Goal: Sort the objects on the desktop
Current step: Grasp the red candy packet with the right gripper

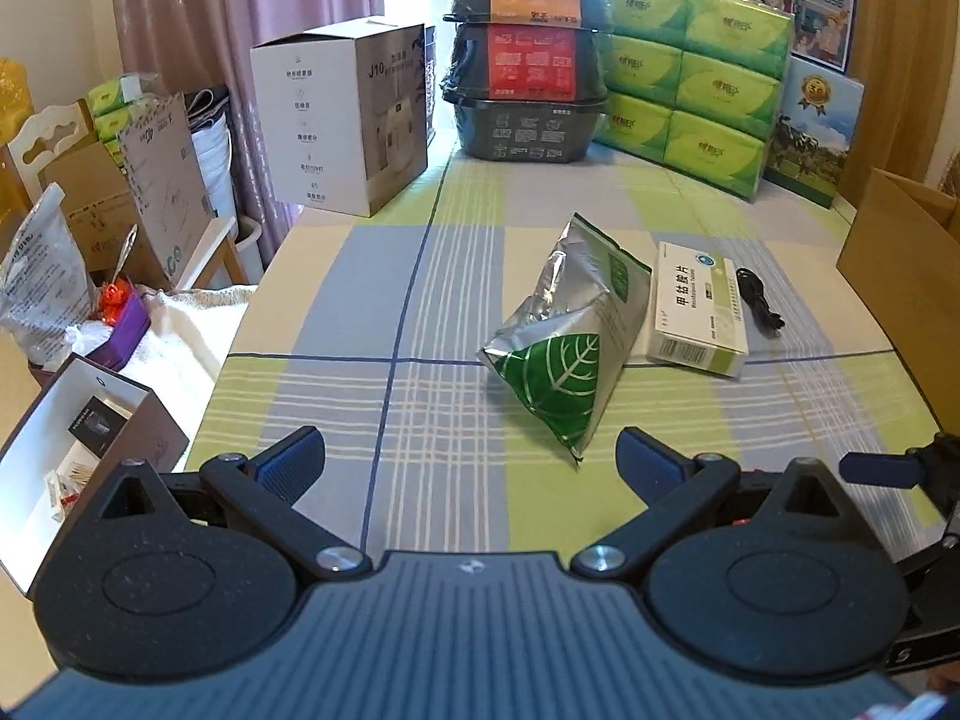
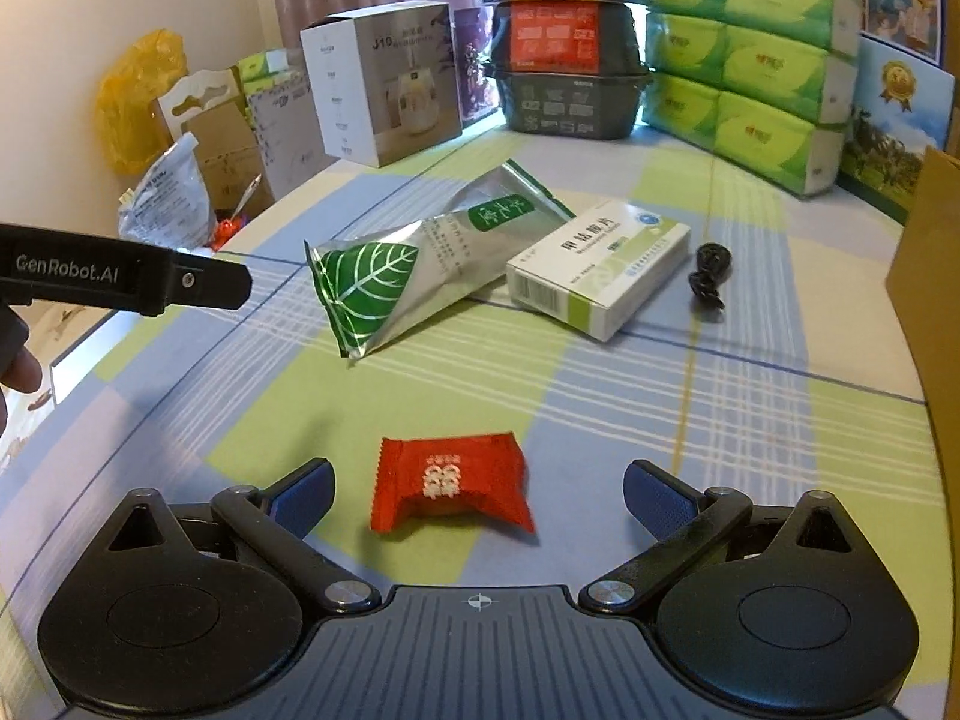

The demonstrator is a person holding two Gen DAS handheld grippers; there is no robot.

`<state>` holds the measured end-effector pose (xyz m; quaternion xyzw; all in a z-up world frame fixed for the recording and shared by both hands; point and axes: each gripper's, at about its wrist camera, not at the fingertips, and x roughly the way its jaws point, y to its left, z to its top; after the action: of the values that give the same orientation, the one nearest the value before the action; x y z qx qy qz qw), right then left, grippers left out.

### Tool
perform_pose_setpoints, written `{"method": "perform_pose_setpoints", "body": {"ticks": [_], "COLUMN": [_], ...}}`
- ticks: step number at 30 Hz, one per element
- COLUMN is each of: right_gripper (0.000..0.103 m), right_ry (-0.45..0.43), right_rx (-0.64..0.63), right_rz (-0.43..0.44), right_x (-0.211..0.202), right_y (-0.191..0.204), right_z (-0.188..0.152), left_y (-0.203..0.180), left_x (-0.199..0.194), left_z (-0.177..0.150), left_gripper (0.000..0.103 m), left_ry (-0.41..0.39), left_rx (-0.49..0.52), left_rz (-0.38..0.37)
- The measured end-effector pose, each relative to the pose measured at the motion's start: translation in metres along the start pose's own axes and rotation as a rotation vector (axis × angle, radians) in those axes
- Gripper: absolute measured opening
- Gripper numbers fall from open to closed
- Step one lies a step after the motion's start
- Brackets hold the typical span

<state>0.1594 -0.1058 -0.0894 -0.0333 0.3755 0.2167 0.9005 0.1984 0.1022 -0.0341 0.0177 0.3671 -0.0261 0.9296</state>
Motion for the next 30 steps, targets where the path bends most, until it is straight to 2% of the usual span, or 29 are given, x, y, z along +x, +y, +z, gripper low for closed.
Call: {"method": "perform_pose_setpoints", "body": {"ticks": [3,5,11,22,26,27,30], "right_gripper": [0.087,0.083,0.075,0.062,0.053,0.047,0.045], "right_ry": [-0.007,-0.001,0.015,-0.002,0.001,-0.001,0.001], "right_rx": [-0.027,-0.028,-0.027,-0.09,-0.074,-0.071,-0.061], "right_rz": [-0.003,-0.004,-0.028,-0.032,-0.021,-0.023,-0.03], "right_x": [0.007,0.013,0.021,0.022,0.022,0.022,0.021], "right_y": [0.004,0.006,0.006,0.011,0.01,0.01,0.008], "right_z": [0.0,-0.001,-0.007,-0.009,-0.008,-0.008,-0.007], "left_y": [0.003,0.005,0.009,0.007,0.006,0.005,0.003], "left_x": [0.005,0.008,0.012,0.013,0.014,0.014,0.015], "left_z": [-0.001,-0.001,-0.001,-0.002,-0.003,-0.003,-0.003], "left_gripper": [0.101,0.101,0.101,0.101,0.101,0.101,0.101], "left_ry": [0.013,0.018,0.022,0.024,0.026,0.026,0.027], "left_rx": [-0.01,-0.017,-0.061,-0.059,-0.056,-0.053,-0.044], "left_rz": [-0.005,-0.01,-0.031,-0.037,-0.04,-0.04,-0.043]}}
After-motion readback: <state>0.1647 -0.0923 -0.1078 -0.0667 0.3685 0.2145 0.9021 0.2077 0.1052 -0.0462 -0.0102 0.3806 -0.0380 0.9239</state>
